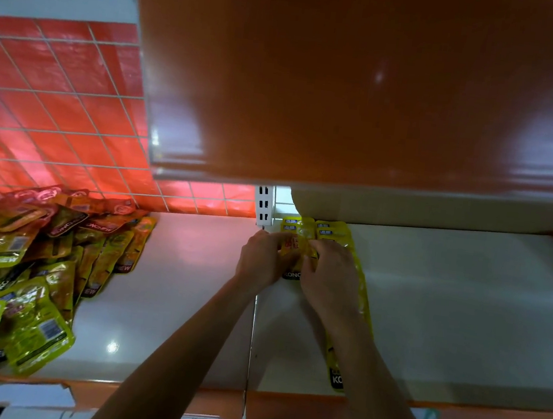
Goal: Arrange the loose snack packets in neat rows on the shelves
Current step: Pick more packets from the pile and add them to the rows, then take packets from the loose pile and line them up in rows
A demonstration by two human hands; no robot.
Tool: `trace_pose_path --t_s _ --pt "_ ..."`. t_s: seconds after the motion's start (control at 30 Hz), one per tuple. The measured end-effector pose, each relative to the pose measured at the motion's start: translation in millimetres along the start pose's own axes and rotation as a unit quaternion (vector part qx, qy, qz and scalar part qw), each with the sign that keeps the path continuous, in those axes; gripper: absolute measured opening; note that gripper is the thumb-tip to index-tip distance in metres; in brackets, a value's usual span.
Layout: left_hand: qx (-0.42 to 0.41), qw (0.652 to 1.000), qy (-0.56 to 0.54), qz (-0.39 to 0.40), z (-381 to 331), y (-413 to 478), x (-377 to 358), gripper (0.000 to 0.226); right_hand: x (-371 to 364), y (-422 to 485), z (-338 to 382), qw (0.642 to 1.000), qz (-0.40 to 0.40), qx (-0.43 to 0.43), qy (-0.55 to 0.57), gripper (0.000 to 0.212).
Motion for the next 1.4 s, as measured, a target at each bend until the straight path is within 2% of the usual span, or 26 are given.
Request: trace_pose_path --t_s 0.43,0.67,0.93,1.03,1.17,1.4 --pt "0.004 1.000 0.019 0.002 -1.5 -10.2 11.8 0.041 -7.0 -4.1 10.5 1.000 0.002 0.004 0.012 0.031" --pt "-0.020 0.993 0.093 -0.071 21.0 -29.2 52.5 0.045 -33.1 -13.8 43.0 0.997 0.052 0.049 0.033 0.035" --pt "0.068 0.962 0.222 -0.144 85.9 -53.1 115.5 0.046 -78.2 -48.2 114.8 0.984 0.133 0.096 0.063 0.042" --pt "0.104 0.949 0.261 -0.146 113.3 -60.7 139.3 0.045 -94.7 -60.7 142.2 0.975 0.181 0.074 0.105 0.043" --pt "0.156 0.930 0.281 -0.179 143.9 -68.9 169.0 0.033 -114.4 -68.0 170.9 0.956 0.256 0.033 0.139 0.040" --pt "0.185 0.918 0.316 -0.152 173.2 -73.6 190.8 0.034 -140.9 -74.5 213.8 0.947 0.278 -0.011 0.162 0.028"
Point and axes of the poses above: each hand's wrist, its own y-axis towards the middle knuckle, its own x-axis out of the back of the hand, z = x × y, the point moved 1 cm from there along y, towards the middle knuckle, and after that the axes turned 13 degrees about -z, right-handed, at the moved point
